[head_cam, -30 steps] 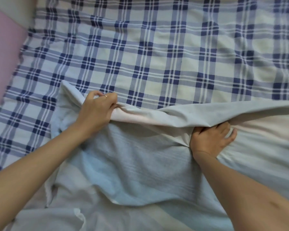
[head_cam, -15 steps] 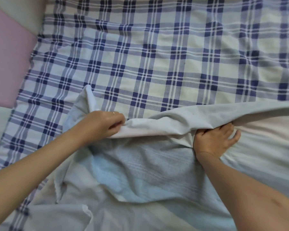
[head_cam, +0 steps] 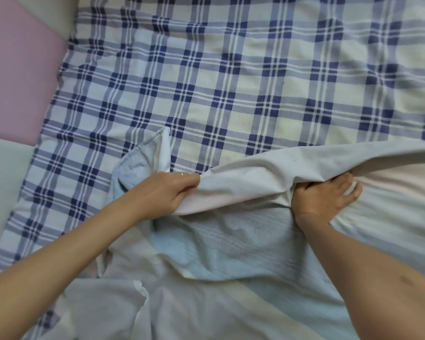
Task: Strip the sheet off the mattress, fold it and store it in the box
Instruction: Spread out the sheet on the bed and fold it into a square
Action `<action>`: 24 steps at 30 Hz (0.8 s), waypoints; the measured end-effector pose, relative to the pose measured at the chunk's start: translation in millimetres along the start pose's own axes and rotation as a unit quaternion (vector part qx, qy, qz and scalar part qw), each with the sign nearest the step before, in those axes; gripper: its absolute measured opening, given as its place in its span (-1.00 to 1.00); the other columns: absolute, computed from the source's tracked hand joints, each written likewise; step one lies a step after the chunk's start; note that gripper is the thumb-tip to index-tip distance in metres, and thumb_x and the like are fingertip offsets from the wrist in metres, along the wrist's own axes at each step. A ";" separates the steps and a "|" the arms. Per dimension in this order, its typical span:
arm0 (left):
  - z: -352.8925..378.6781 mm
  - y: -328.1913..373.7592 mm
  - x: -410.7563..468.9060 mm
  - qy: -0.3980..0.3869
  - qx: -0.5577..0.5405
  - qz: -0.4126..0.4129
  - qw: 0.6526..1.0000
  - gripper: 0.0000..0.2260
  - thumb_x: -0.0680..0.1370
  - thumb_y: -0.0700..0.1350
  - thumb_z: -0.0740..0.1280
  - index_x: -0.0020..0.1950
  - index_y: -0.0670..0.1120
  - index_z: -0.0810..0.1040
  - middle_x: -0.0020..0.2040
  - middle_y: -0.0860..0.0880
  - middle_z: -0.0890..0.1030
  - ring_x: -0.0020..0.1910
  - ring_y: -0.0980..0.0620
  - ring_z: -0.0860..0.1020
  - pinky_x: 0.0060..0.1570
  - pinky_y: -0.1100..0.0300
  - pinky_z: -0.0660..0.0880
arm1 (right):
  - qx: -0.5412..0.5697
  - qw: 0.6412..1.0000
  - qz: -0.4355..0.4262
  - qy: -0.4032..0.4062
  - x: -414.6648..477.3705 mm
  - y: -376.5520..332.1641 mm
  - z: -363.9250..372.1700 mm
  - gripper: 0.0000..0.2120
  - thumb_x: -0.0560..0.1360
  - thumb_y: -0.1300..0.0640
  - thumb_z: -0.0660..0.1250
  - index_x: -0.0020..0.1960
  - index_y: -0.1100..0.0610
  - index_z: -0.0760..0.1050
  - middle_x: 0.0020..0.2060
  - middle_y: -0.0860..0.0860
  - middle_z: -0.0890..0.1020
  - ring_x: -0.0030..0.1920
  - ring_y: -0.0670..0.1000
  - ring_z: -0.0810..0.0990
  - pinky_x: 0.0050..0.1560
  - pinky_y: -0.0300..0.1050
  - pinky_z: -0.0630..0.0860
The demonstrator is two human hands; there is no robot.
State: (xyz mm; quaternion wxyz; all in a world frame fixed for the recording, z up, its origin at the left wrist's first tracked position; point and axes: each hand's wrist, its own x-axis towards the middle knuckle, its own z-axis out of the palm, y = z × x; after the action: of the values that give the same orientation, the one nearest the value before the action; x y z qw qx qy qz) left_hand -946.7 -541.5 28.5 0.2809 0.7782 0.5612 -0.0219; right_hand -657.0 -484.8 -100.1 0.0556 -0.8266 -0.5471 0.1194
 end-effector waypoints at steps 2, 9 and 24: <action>-3.9 -1.0 3.2 -0.012 -0.031 -0.023 0.999 -0.90 0.55 -0.05 0.06 -0.16 0.11 0.23 -0.29 0.18 0.36 -0.30 0.11 0.37 -0.27 0.10 0.39 | 0.005 1.000 -0.001 0.009 0.6 0.6 1.1 -0.23 0.35 -0.05 -0.11 0.42 0.38 0.22 0.32 0.36 0.33 0.40 0.23 0.21 0.46 0.19 -0.13; -50.1 -21.7 55.2 0.117 -0.006 -0.115 0.986 -0.89 0.62 -0.10 0.10 -0.10 -0.06 0.31 -0.27 0.06 0.36 -0.26 0.01 0.37 -0.29 0.09 0.24 | 0.032 0.997 -0.010 0.071 0.5 -1.0 6.8 -0.50 0.45 0.04 0.03 0.22 0.36 0.38 0.21 0.33 0.44 0.30 0.27 0.36 0.42 0.27 0.05; -25.9 -87.3 147.3 0.144 0.090 -0.228 0.959 -0.78 0.64 0.03 0.11 0.03 -0.13 0.33 -0.26 -0.01 0.45 -0.18 -0.17 0.52 -0.28 0.05 0.32 | 0.043 0.994 -0.032 0.095 3.0 1.6 12.8 -0.55 0.37 0.08 0.09 0.25 0.13 0.32 0.26 0.15 0.37 0.32 0.16 0.30 0.42 0.18 -0.03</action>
State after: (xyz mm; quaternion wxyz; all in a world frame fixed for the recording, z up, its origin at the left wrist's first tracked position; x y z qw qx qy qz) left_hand -977.0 -384.2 -37.3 0.1130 0.6466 0.7540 -0.0237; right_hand -657.8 -483.2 -113.2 0.1469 -0.8134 -0.5595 0.0621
